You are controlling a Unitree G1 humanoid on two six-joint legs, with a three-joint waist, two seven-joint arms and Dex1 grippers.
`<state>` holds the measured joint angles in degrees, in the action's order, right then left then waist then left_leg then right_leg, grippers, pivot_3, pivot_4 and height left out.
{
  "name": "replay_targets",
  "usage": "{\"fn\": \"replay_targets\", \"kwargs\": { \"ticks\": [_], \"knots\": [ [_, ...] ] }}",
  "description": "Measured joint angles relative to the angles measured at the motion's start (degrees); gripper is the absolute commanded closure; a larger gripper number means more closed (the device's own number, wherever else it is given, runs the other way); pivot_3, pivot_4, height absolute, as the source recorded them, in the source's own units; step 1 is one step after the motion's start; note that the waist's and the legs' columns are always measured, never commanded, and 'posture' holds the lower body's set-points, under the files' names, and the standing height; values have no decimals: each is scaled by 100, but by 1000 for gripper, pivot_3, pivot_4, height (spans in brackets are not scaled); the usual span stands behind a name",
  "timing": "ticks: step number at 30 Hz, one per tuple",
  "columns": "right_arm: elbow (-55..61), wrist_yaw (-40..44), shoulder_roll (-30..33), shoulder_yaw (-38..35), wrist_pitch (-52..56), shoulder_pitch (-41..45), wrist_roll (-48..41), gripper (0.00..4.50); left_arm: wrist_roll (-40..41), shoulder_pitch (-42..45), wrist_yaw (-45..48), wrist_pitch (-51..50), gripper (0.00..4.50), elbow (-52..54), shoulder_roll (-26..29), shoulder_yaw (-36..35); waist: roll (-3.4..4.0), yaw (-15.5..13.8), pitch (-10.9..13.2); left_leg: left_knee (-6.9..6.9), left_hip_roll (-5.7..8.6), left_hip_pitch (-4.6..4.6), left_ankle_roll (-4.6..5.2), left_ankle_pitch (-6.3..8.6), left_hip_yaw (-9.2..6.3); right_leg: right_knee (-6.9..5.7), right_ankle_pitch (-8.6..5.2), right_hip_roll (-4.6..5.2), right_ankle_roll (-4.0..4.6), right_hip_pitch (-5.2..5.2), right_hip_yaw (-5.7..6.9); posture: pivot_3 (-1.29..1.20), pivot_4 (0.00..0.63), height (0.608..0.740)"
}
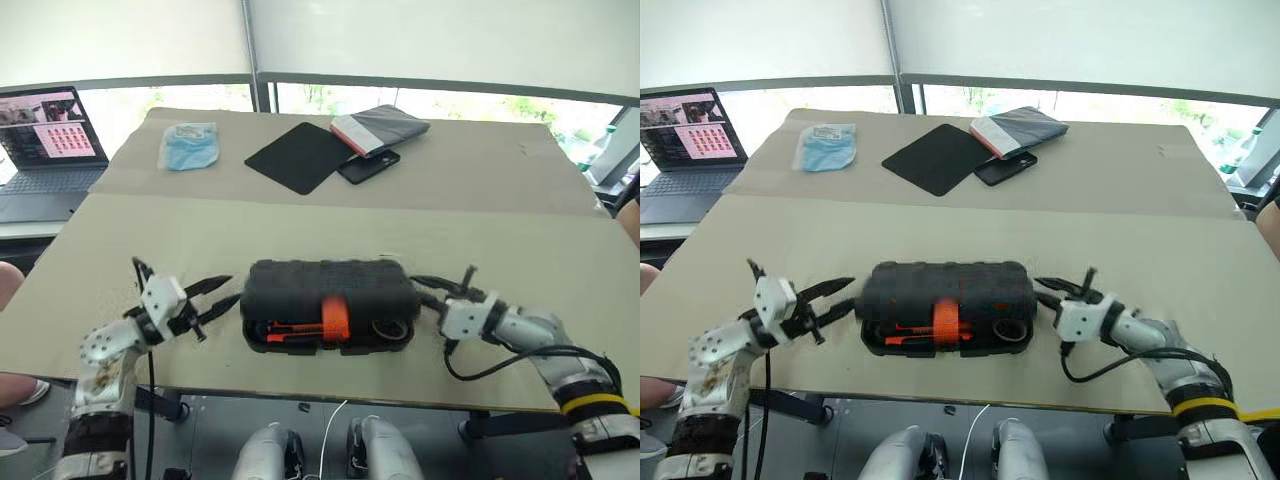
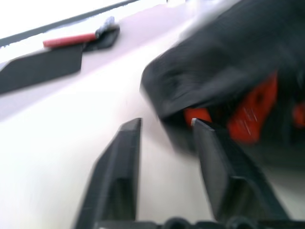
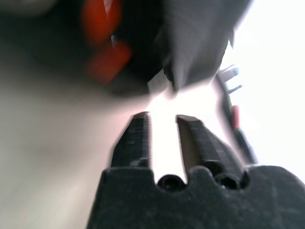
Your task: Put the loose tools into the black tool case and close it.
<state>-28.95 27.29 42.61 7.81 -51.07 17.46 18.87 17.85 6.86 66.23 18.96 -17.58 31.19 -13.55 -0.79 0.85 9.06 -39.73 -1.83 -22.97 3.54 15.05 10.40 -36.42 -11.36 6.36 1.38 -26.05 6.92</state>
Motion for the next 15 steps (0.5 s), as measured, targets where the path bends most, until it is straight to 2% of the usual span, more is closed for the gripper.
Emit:
{"fn": "replay_targets", "kwargs": {
  "ticks": [3,4,6,8,9,10,12,14,15],
  "knots": [
    [131,-85,247,-64,-132,-131,-4,1102,15,-81,16,-44,312,-82,356,-54,-2,-3,-1,-2,0,1,8,-3,-1,-13,-7,0,9,1,1,0,150,740],
    [173,-107,342,-140,-132,-244,-59,1102,16,-103,-63,-104,312,-111,465,-140,-2,-16,-1,-2,0,2,12,-5,-1,-15,-10,1,12,1,2,0,150,740],
    [300,4,520,-341,39,-646,-528,1437,32,-100,-263,-411,289,-130,651,-272,-3,-66,-1,-2,0,1,21,-3,-5,-12,-13,2,9,5,5,0,150,740],
    [423,293,615,-441,360,-991,-1070,2007,28,-84,-312,-561,289,-139,752,-278,-3,-82,-1,-4,1,2,29,2,-5,-9,-12,4,7,10,5,0,150,740],
    [724,621,703,-474,721,-1326,-1599,2465,30,8,-330,-693,560,-127,749,-232,-3,-103,-1,-6,1,3,32,6,-6,-6,-12,7,6,15,6,0,150,740],
    [956,847,762,-475,938,-1548,-1941,2571,34,80,-359,-777,719,-118,742,-199,-4,-115,-1,-7,1,5,34,7,-8,-3,-11,6,6,18,8,0,150,740],
    [1689,1392,922,-483,1723,-2089,-2733,3352,38,405,-433,-948,1290,-109,660,-72,-4,-135,-1,-7,0,7,38,10,-15,2,-9,6,3,29,12,0,150,740],
    [2608,1847,1202,-493,2592,-2675,-3436,4115,22,878,-500,-1175,2150,-114,525,149,-2,-151,-1,-9,0,8,44,14,-21,11,-6,5,-1,39,15,0,150,740],
    [3022,2013,1342,-469,2924,-2909,-3658,4360,2,1118,-539,-1286,2398,-130,462,266,-3,-159,-1,-9,-1,12,46,15,-25,17,-5,2,-3,49,20,0,150,740]
  ]
}}
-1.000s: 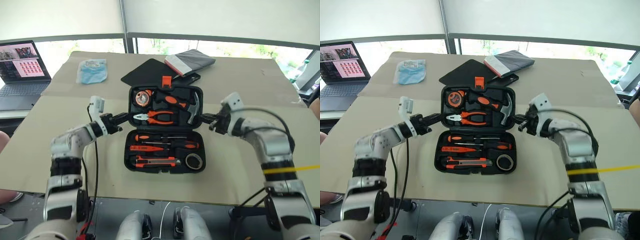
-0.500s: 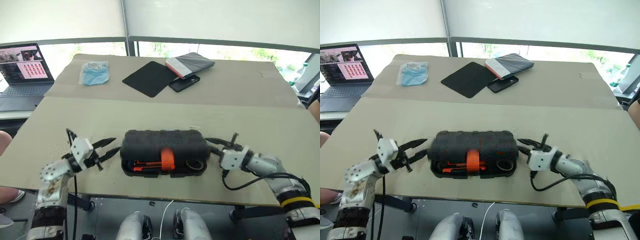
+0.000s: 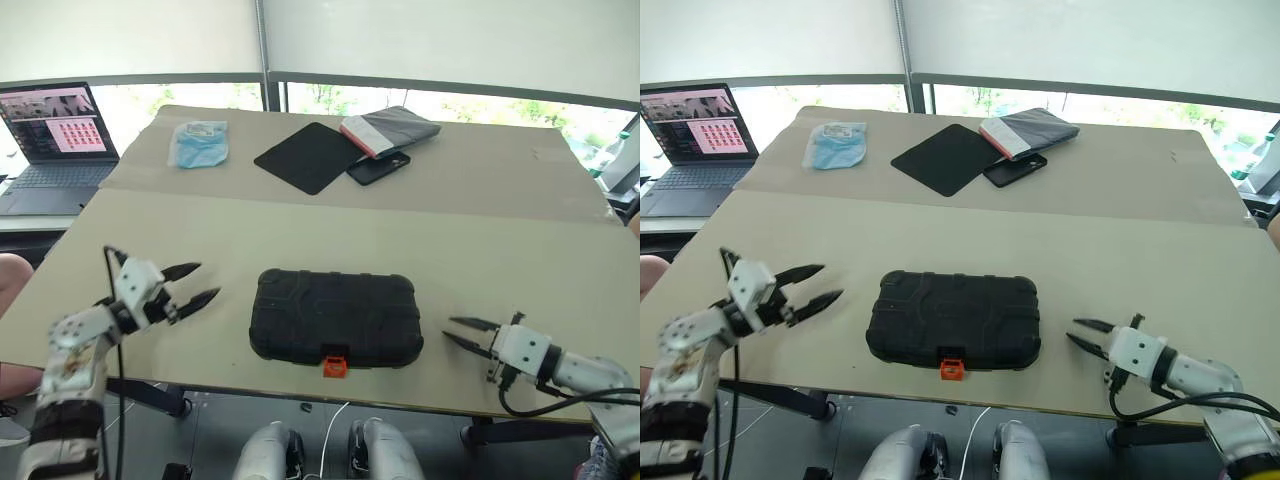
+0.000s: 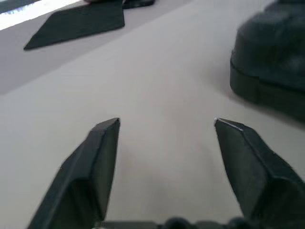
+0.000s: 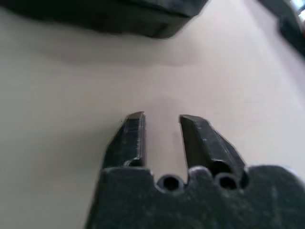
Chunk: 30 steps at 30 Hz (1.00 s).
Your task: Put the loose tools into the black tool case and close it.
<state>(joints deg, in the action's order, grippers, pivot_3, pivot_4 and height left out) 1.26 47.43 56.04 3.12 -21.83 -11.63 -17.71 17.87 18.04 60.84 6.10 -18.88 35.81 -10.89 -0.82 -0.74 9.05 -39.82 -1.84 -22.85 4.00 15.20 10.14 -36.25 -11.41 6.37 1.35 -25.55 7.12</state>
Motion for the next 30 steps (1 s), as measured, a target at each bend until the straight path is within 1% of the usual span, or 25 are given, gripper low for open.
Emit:
{"fn": "replay_targets", "kwargs": {
  "ticks": [1,2,3,5,6,9,12,14,16,18,22,27,30],
  "knots": [
    [522,175,125,55,433,-232,-218,4500,-57,319,-51,-120,2847,-71,-93,149,-4,-2,-1,-2,-1,4,5,5,-17,14,1,-5,-1,20,13,0,150,740],
    [895,278,147,130,729,-311,-350,4500,-123,550,-99,-178,3268,-154,-155,281,-8,10,-3,-2,-2,8,18,15,-21,19,1,-9,-2,27,16,0,150,740],
    [1162,328,138,198,968,-329,-414,4500,-205,726,-124,-252,3515,-235,-190,406,-9,30,-3,-3,-2,12,19,16,-20,21,2,-12,-4,30,11,0,150,740],
    [1494,380,125,348,1408,-321,-450,4500,-339,1008,-130,-310,4222,-493,-242,622,-10,60,-3,-4,-1,16,24,18,-19,23,2,-12,-4,34,9,0,150,740],
    [1626,429,125,465,1664,-269,-405,4500,-450,1188,-136,-355,4426,-716,-273,744,-11,59,-2,-5,0,14,27,16,-21,24,2,-14,-4,32,11,0,150,740],
    [1782,512,-35,648,2054,25,-192,4500,-669,1633,-84,-584,4426,-1395,-375,1019,-25,45,1,-8,-1,10,30,14,-22,25,2,-21,-5,30,12,0,150,740],
    [1788,505,-291,759,2288,298,-18,4500,-740,1849,101,-610,4426,-1798,-476,1166,-44,47,4,-9,-3,8,23,10,-25,25,2,-22,-4,27,12,0,150,740],
    [1770,502,-503,849,2385,502,142,4500,-735,1856,345,-598,4426,-1868,-507,1223,-54,72,4,-9,-5,8,18,7,-25,24,2,-23,-4,27,12,0,150,740],
    [1664,425,-898,1019,2484,841,359,4500,-699,1813,577,-577,4426,-1886,-572,1242,-71,127,5,-11,-10,9,4,3,-26,19,2,-25,-3,25,13,0,150,740],
    [1456,348,-1172,1110,2510,1086,502,4500,-699,1754,607,-577,4426,-1886,-581,1248,-71,154,5,-10,-10,9,0,4,-27,13,2,-23,-3,21,11,0,150,740],
    [642,201,-1613,1121,2472,1862,749,4500,-689,1452,504,-657,4426,-1744,-428,1117,-72,196,6,-10,-10,13,-9,-3,-26,8,4,-21,-1,22,10,0,150,740],
    [-638,-373,-2209,976,2339,2893,1225,4500,-247,639,485,-1278,4426,-775,-228,756,-70,161,7,-9,-8,-1,-16,-5,-25,6,3,-16,6,4,10,0,150,740],
    [-1256,-590,-2550,942,2200,3324,1390,4500,5,362,412,-1657,4426,-393,-136,520,-69,163,7,-9,-7,-12,-13,-11,-24,3,3,-17,9,-6,11,0,150,740]
  ]
}}
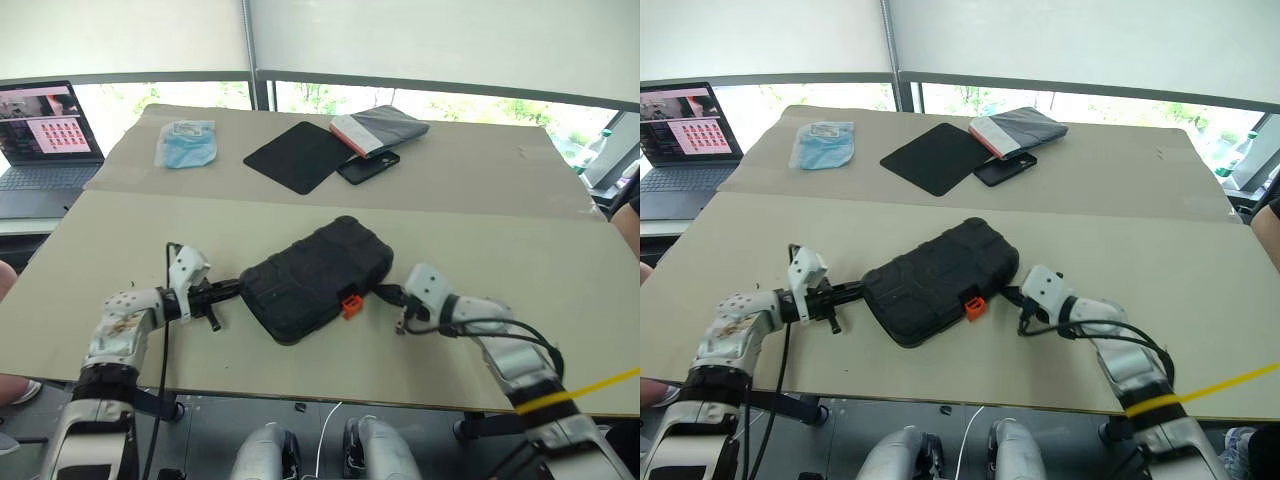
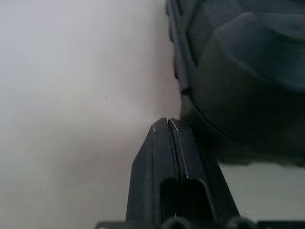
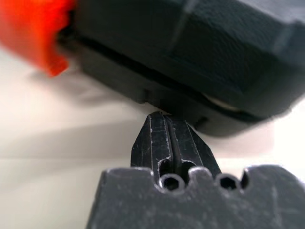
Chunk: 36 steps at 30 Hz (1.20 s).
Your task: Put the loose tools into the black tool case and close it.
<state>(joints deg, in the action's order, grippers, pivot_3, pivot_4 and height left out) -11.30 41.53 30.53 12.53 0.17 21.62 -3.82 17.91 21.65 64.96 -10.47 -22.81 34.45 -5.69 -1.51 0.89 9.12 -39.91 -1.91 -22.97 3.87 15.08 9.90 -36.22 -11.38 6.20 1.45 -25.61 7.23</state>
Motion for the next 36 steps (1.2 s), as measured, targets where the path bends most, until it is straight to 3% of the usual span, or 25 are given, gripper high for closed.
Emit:
{"fn": "replay_targets", "kwargs": {
  "ticks": [6,10,18,25,36],
  "knots": [
    [-441,26,-66,-66,-206,261,135,4500,811,554,90,-1123,4426,428,450,-536,1,-31,1,-1,5,-8,-5,-2,0,0,-1,1,-2,1,7,0,150,740],
    [-175,208,122,-291,-143,-76,4,4500,938,1105,308,-1469,4426,930,412,-228,5,-81,2,1,16,5,1,0,-1,10,-4,1,-10,29,9,0,150,740],
    [1619,469,348,-665,835,-1500,-690,4500,73,1694,355,-1058,4426,893,-782,1571,5,-79,2,0,11,13,32,-12,-1,10,-9,-10,-16,31,-5,0,150,740],
    [2468,268,106,-582,1432,-1662,-815,4500,-586,2146,492,-360,4426,44,-817,1938,24,-29,-10,6,6,47,22,27,-12,2,-8,-5,-14,52,-4,0,150,740],
    [2447,107,-147,-378,1565,-1320,-744,4500,-578,2028,522,-491,4426,102,-844,1801,32,-29,-15,5,8,47,15,9,-11,4,-8,-4,-13,54,-6,0,150,740]
  ]
}}
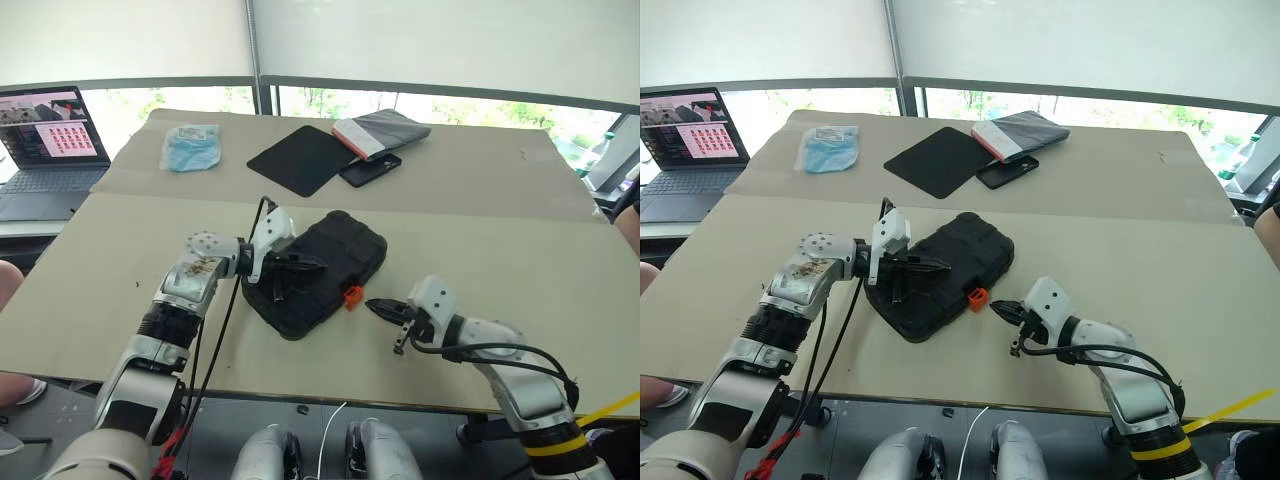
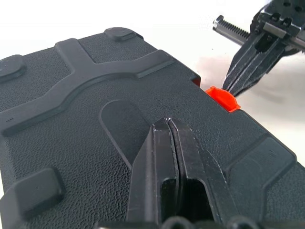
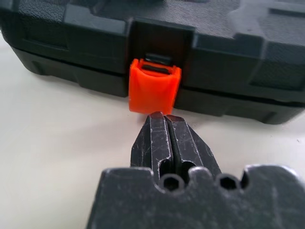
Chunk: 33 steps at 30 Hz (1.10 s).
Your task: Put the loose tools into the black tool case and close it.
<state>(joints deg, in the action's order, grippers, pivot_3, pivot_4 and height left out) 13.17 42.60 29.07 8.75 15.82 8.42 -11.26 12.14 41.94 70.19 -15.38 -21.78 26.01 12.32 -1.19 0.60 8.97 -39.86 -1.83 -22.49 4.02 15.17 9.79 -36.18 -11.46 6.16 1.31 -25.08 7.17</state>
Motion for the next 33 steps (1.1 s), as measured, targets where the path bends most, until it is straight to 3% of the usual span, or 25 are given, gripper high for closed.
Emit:
{"fn": "replay_targets", "kwargs": {
  "ticks": [24,33],
  "knots": [
    [-627,-152,-560,393,-124,239,272,4500,0,-122,-100,-223,4426,231,-18,-102,3,13,-2,2,0,-1,-7,3,1,2,0,0,0,-2,-1,0,150,740],
    [-545,-33,-425,254,-312,209,257,4500,-2,-119,-97,-218,4426,208,-41,-106,3,10,-2,2,0,-1,-7,4,0,2,0,1,0,-2,-1,0,150,740]
  ]
}}
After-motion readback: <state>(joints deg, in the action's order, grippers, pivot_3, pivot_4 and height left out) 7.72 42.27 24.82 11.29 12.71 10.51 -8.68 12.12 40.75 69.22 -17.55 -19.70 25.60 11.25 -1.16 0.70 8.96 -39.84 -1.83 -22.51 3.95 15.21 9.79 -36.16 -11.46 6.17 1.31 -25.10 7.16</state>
